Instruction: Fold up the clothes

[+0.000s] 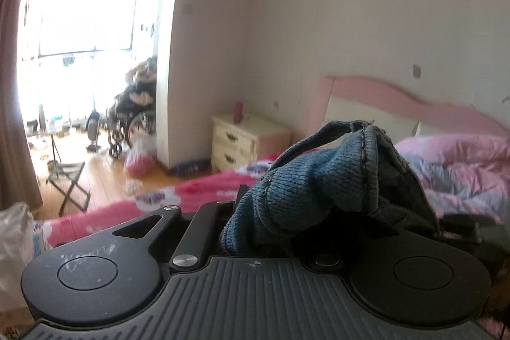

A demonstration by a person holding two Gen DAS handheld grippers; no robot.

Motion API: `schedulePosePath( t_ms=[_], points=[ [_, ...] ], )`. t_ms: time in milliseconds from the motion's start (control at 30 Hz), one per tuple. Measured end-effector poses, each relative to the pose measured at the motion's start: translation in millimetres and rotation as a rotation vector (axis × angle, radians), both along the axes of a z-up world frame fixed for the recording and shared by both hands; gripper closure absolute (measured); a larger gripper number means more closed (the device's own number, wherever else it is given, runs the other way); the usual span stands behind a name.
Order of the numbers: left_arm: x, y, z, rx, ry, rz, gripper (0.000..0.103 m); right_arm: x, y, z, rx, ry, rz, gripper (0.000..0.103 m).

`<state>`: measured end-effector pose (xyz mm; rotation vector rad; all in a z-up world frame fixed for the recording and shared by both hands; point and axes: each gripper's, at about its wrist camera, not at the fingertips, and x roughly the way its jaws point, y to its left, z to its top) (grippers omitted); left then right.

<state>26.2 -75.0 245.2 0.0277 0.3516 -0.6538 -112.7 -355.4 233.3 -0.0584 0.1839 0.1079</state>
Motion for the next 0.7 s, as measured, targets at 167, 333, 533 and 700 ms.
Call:
schedulePosePath(
  t_ms=[167, 333, 533, 700],
  points=[
    [-4.6, -6.3, 36.7, -0.052, -0.088, 0.003, 0.098, 24.3, -0.7, 75.5, -0.097, -0.116, -0.037, 0.08],
    [-7.8, -18.6, 84.7, -0.12, -0.184, 0.012, 0.098, 53.4, -5.9, 147.4, -0.111, -0.216, -0.075, 0.08],
    [-13.6, -43.0, 141.9, -0.151, -0.287, 0.012, 0.098, 81.1, -21.6, 219.2, -0.077, -0.319, -0.109, 0.081],
    [-20.7, -66.7, 179.1, -0.164, -0.371, -0.008, 0.098, 95.0, -30.9, 257.1, -0.075, -0.388, -0.113, 0.081]
  ],
)
